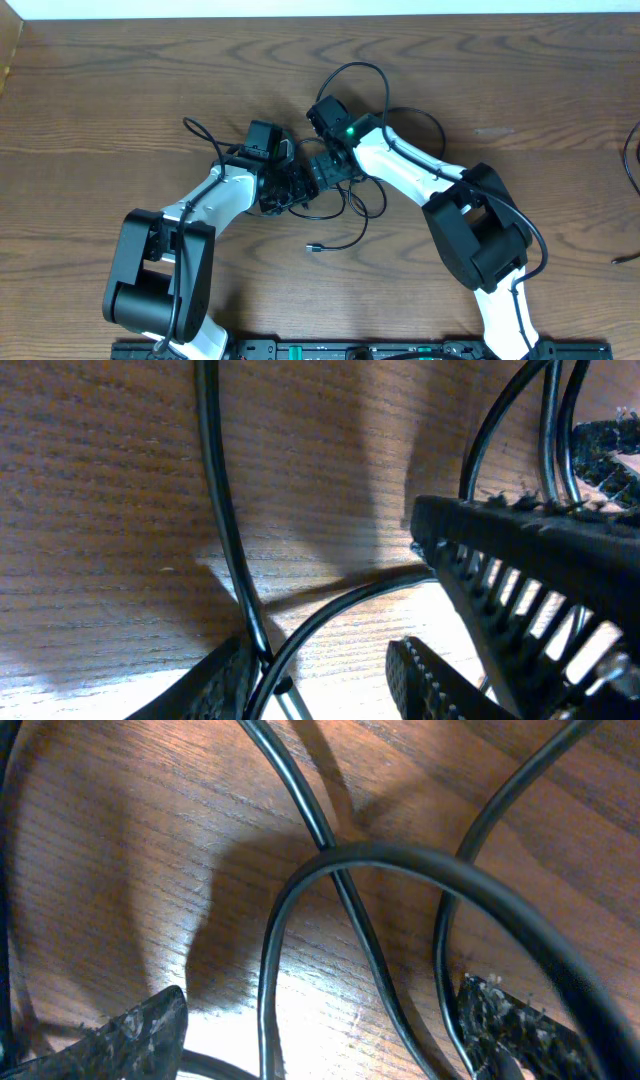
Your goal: Untangle cables
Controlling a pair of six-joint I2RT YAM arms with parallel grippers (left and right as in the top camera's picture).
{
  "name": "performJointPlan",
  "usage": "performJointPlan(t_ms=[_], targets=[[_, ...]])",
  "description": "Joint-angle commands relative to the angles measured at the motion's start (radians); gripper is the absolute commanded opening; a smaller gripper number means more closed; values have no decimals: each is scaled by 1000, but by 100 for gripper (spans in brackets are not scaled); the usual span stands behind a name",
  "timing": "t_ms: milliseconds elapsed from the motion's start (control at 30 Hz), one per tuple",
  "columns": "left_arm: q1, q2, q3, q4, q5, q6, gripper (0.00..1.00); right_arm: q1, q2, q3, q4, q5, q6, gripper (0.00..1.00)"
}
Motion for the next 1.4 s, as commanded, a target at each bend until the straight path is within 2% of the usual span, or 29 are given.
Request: performJointPlan(t_ms=[0, 433, 800, 867, 900, 1033, 1267, 1367], targets=[[0, 48, -42, -15, -13, -10, 48, -3, 156, -96, -51, -64, 20, 86], [41, 48, -42, -37, -13, -9, 48, -8, 163, -96, -50, -66, 20, 88], [47, 48, -42, -42, -13, -9, 48, -15, 238, -95, -56, -73, 24, 88], [47, 48, -42, -42, -13, -9, 48, -23, 238, -95, -56, -72, 38, 79], [47, 48, -42, -42, -13, -9, 48, -27, 238, -95, -56, -72, 43, 62], [47, 48, -42, -42, -13, -9, 48, -48, 238, -95, -60, -72, 55, 13], [47, 48, -42, -42, -13, -9, 48, -92, 238, -95, -91, -73, 54, 2], [47, 48, -42, -42, -13, -9, 48, -109, 238, -94, -100, -73, 53, 1]])
